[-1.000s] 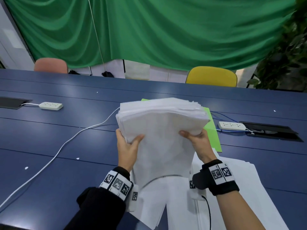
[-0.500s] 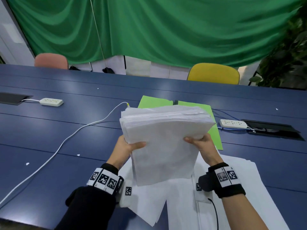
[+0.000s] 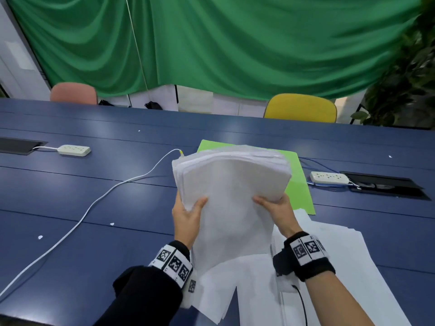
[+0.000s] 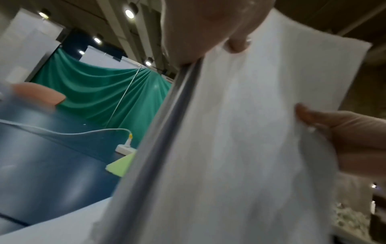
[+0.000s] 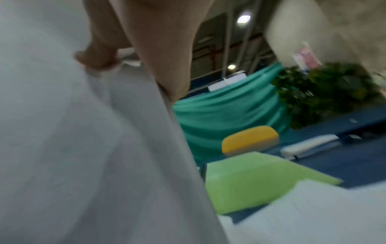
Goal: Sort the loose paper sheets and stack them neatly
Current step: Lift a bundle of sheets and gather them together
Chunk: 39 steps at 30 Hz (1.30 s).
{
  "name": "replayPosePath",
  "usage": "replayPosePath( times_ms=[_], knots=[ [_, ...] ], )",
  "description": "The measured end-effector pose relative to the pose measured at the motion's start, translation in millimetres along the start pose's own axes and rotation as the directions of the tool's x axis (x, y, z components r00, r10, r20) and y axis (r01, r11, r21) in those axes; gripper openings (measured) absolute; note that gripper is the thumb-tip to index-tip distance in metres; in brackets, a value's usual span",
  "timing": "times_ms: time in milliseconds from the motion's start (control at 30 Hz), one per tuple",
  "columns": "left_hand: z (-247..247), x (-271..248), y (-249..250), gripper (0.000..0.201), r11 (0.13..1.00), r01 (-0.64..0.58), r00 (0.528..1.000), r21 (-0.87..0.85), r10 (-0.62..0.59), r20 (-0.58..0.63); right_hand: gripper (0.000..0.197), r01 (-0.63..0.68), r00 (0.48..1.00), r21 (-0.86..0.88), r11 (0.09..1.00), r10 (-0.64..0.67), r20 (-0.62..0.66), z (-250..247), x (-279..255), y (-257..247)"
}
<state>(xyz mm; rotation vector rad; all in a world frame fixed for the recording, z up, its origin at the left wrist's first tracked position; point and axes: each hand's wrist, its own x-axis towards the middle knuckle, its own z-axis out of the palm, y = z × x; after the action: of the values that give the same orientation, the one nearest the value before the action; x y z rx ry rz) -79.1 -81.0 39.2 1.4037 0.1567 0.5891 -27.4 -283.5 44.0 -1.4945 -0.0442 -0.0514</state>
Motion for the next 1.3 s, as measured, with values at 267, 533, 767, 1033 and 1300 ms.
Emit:
replayPosePath(
  times_ms=[267,533,767,1033,1300],
  knots=[
    [9.5,0.6,26.8,0.034,0.975,-0.211,0.977,-0.063,0.208,-0.044,0.022,0.178,0.979,0.054,0.983,-0.171,-0.111,10.9,-1.2,-19.9],
    [-7.5,-15.7,-36.7,0.042,0.997,0.005,1.000,0.072,-0.006,0.005,0.030,-0.083,0.996,-0.055,0.995,0.081,-0.037,3.9,-13.5,41.9],
    [-18.7,5.9,-29.5,0.037,0.956,0.045,0.994,0.288,-0.072,0.083,0.018,-0.010,0.998,-0.067,0.998,0.006,-0.058,8.5,-7.0,33.5],
    [-75.3,-9.2,-47.8,0.075,0.676,0.702,0.552,0.224,-0.715,0.428,0.040,-0.319,0.911,0.174,0.932,0.352,-0.215,-13.8,-17.0,83.0],
    [-50.2,-45.8,-94.3,0.046,0.492,0.839,0.544,-0.233,-0.760,0.355,0.072,-0.587,0.810,-0.324,0.742,0.542,-0.225,1.2,-44.5,140.7]
  ],
)
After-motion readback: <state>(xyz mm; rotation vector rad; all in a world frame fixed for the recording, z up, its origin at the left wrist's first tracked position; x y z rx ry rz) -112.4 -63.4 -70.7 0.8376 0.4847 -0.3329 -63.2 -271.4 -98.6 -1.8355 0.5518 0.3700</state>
